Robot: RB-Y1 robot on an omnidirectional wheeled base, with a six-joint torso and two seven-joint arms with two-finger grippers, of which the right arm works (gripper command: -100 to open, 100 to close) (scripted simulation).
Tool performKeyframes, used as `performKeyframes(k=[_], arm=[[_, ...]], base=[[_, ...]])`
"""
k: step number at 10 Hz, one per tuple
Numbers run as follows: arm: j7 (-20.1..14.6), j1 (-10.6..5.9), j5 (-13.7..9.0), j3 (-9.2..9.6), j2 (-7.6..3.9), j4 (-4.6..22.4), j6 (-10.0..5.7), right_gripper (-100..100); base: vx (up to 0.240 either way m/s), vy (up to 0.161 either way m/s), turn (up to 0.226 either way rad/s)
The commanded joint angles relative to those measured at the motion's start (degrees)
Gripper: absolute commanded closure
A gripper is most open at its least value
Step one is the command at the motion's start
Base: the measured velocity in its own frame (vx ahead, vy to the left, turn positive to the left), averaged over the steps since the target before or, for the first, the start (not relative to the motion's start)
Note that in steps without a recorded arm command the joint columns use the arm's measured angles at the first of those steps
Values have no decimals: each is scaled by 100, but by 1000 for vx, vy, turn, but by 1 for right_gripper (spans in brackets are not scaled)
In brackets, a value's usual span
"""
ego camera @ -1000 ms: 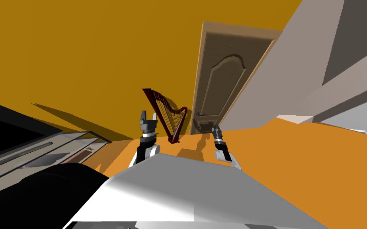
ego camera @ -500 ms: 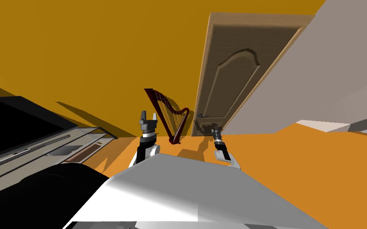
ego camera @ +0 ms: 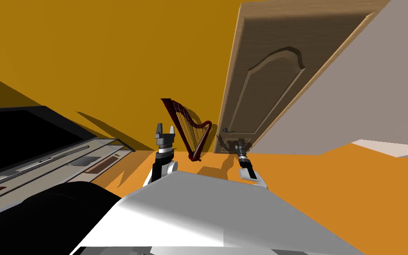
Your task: Pull the door open
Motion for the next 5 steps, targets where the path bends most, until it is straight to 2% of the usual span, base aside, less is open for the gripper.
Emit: performKeyframes(k=[1,5], arm=[[-19,-98,-22,0,-31,255,-45,-100],[-79,-298,-79,5,-120,822,-136,-100]], base=[[61,-35,136],[86,-45,129]])
